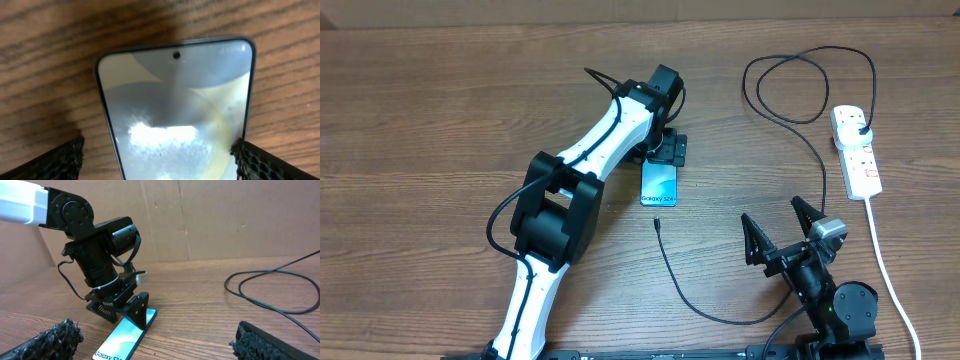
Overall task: Plug charger to phone and switch on socket
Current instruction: 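Lower the left gripper and close it on the phone's top edge, then lift the phone's top edge with the left gripper, tilting it up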
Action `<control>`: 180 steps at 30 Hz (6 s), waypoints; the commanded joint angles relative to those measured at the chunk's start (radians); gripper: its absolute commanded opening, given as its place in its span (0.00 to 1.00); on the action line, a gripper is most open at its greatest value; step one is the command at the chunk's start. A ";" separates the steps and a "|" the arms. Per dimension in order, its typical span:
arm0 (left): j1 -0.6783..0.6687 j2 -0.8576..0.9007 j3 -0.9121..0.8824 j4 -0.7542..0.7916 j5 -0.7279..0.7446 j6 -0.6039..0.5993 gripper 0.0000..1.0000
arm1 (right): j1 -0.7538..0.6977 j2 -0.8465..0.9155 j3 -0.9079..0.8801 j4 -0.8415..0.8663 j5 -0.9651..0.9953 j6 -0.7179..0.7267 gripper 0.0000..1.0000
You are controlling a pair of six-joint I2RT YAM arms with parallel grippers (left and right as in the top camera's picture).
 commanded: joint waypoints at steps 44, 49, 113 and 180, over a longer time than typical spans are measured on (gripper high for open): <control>-0.058 0.080 -0.079 -0.001 0.013 -0.095 1.00 | 0.001 -0.008 -0.011 0.006 0.006 -0.005 1.00; -0.058 0.080 -0.121 0.006 -0.011 -0.151 0.83 | 0.001 -0.008 -0.011 0.006 0.005 -0.005 1.00; 0.093 0.080 -0.150 -0.106 0.012 -0.192 1.00 | 0.001 -0.008 -0.011 0.006 0.005 -0.005 1.00; 0.086 0.080 -0.171 -0.071 0.023 -0.303 1.00 | 0.001 -0.008 -0.011 0.006 0.006 -0.005 1.00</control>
